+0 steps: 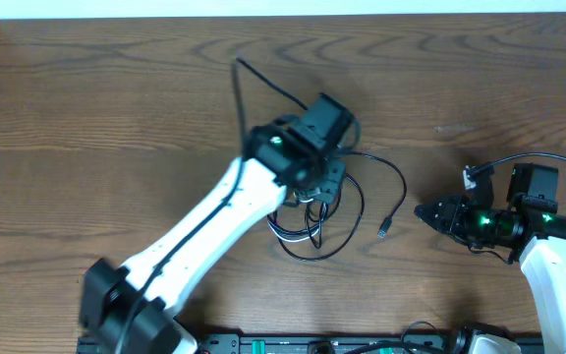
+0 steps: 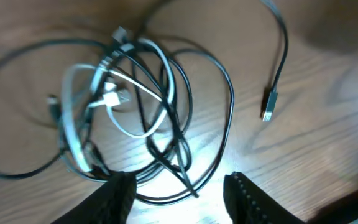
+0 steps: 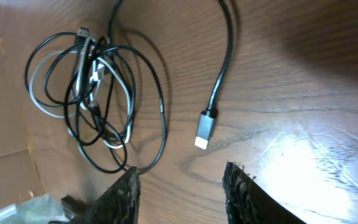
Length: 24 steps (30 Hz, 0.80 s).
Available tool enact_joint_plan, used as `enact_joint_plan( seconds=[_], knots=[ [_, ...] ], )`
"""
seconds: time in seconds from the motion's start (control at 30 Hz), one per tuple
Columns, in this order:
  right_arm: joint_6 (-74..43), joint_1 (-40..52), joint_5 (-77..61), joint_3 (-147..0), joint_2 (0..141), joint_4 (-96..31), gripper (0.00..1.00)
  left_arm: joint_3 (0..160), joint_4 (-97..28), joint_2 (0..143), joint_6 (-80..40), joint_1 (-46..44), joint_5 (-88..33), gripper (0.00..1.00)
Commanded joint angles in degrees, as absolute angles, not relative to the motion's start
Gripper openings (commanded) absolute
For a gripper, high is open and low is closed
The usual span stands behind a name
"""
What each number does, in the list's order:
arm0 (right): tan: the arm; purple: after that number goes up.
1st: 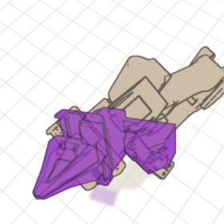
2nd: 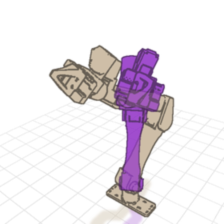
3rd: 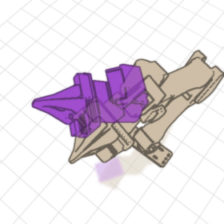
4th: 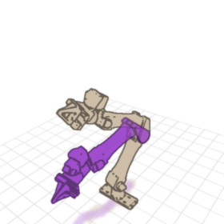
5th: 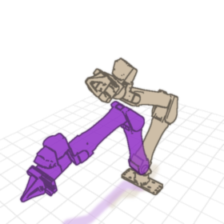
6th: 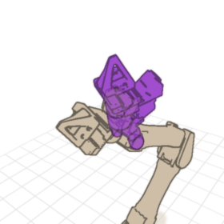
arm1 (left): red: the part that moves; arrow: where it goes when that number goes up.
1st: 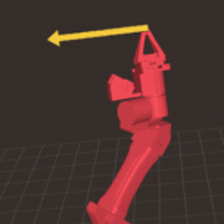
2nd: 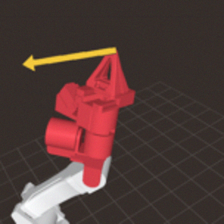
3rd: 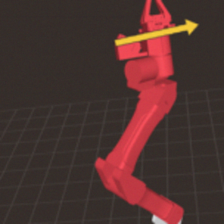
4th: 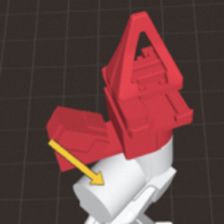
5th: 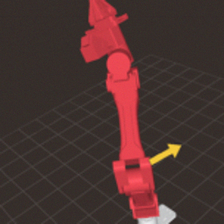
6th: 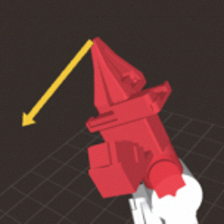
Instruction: Untangle cables
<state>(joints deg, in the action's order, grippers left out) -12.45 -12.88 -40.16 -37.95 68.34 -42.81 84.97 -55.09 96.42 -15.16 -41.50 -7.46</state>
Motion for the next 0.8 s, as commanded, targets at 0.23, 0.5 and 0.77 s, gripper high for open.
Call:
enact_joint_plan(
  seconds=[0.23,0.5,0.77],
  knots=[
    [-11.5,-12.6,-38.5,-37.8,67.5,-42.9,0.41,84.6,-50.6,106.9,-17.3,-43.1,-8.1,0.5],
    [-11.5,-12.6,-38.5,-37.8,67.5,-43.5,0.42,84.6,-48.1,110.6,-17.3,-43.1,-6.7,0.37],
    [-11.5,-12.6,-38.5,-37.8,67.5,-43.5,0.43,84.6,-48.0,111.2,-17.3,-43.1,-1.8,0.43]
  ],
)
